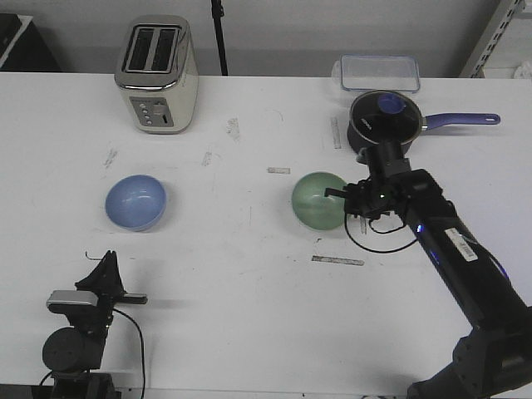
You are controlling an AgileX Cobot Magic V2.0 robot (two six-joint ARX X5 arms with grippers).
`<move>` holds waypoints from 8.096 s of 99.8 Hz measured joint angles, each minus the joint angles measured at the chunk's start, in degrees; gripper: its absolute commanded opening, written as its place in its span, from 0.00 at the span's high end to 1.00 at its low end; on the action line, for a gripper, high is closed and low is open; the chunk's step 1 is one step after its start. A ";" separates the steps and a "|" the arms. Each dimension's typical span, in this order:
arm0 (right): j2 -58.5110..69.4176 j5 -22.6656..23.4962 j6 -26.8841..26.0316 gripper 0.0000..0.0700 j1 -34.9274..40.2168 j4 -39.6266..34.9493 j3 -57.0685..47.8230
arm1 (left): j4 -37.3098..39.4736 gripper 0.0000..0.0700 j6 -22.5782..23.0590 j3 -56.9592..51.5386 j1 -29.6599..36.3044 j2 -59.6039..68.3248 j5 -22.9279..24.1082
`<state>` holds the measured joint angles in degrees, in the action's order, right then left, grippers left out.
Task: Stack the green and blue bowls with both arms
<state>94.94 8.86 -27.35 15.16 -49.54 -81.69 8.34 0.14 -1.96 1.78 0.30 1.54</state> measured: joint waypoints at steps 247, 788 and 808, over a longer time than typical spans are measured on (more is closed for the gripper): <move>-46.07 -3.41 27.12 0.99 -9.55 48.76 43.60 | 0.00 1.00 0.00 0.00 0.00 0.00 0.00; -75.45 -3.21 25.38 0.99 -15.21 45.79 54.99 | -48.89 1.00 -20.68 -71.19 -15.23 95.60 -14.49; -75.45 -3.21 25.38 0.99 -15.21 45.79 54.99 | -49.11 1.00 -21.77 -71.19 -14.03 93.53 -13.97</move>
<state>19.49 5.65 -1.98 -0.05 -3.75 -26.70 -40.77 -21.63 -73.14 -12.25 93.82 -12.43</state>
